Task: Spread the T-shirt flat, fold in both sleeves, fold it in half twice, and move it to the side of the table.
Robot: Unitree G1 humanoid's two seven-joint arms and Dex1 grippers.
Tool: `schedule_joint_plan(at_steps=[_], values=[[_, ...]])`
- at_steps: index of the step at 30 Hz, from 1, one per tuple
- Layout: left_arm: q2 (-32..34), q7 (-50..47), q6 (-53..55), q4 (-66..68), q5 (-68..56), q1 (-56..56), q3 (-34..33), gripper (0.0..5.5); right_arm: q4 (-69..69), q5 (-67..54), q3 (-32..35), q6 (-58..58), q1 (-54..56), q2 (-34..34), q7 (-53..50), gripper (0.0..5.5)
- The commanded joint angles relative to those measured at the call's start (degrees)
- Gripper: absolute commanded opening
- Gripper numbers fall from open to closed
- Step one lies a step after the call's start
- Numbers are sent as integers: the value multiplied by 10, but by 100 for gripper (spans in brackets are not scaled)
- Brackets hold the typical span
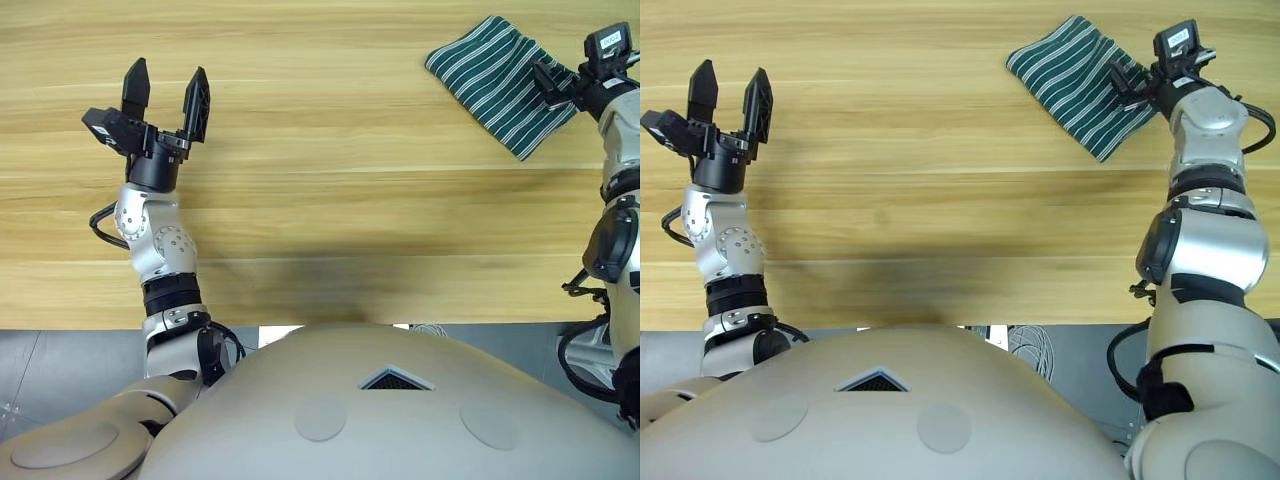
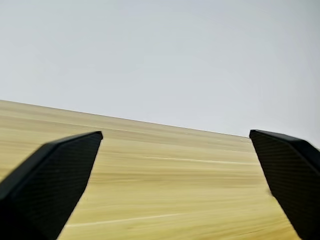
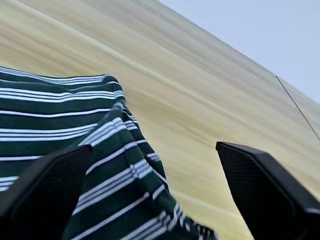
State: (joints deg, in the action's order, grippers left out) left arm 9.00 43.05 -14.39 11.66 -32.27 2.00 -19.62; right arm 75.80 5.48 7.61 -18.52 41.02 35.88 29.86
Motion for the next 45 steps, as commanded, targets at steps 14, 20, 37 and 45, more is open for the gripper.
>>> schedule_joint_plan(at_steps=[14,20,37,45], values=[[17,7,16,-31,-10,-10,8,540,14,20,-28,49,-71,-27,5,461],[12,3,9,-57,-16,-33,2,540,23,-128,109,174,-96,-119,-87,461],[-2,0,5,-72,-18,-46,11,540,-43,-42,-7,148,-52,-241,-205,461],[0,0,5,-84,-23,-55,13,540,-11,-43,14,146,-103,-150,-287,461]])
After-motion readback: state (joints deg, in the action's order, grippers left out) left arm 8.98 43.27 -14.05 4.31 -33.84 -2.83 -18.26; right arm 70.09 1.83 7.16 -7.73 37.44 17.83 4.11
